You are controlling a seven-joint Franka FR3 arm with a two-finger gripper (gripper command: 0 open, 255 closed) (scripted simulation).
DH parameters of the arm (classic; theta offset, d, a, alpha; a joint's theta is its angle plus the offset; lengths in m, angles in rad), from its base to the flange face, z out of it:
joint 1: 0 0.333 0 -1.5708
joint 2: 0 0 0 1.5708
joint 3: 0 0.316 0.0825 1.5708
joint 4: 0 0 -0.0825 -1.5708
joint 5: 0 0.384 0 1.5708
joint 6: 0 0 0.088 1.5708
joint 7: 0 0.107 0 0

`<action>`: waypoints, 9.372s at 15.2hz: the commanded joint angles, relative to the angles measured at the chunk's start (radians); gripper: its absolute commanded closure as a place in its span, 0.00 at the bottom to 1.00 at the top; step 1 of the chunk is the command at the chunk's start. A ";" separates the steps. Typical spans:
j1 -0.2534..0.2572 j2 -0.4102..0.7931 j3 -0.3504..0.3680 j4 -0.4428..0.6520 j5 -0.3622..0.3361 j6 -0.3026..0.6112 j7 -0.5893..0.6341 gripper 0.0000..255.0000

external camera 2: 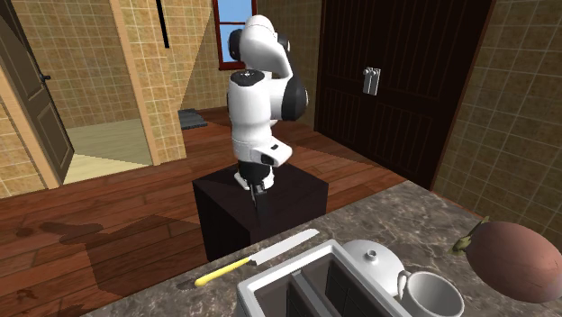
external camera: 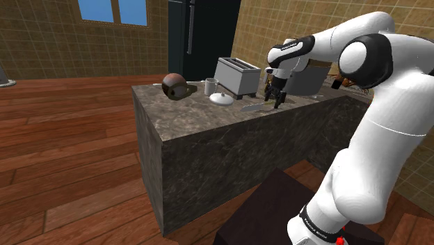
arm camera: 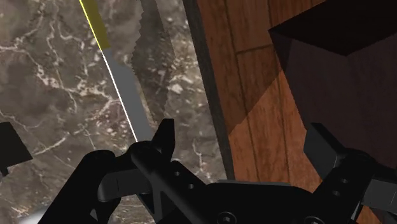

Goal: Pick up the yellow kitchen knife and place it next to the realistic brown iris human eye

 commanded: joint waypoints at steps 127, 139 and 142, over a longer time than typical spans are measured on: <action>0.239 0.227 0.222 0.259 0.137 -0.038 0.199 1.00; 0.231 0.272 0.239 0.183 0.174 0.072 0.172 1.00; 0.231 0.272 0.239 0.183 0.174 0.072 0.172 1.00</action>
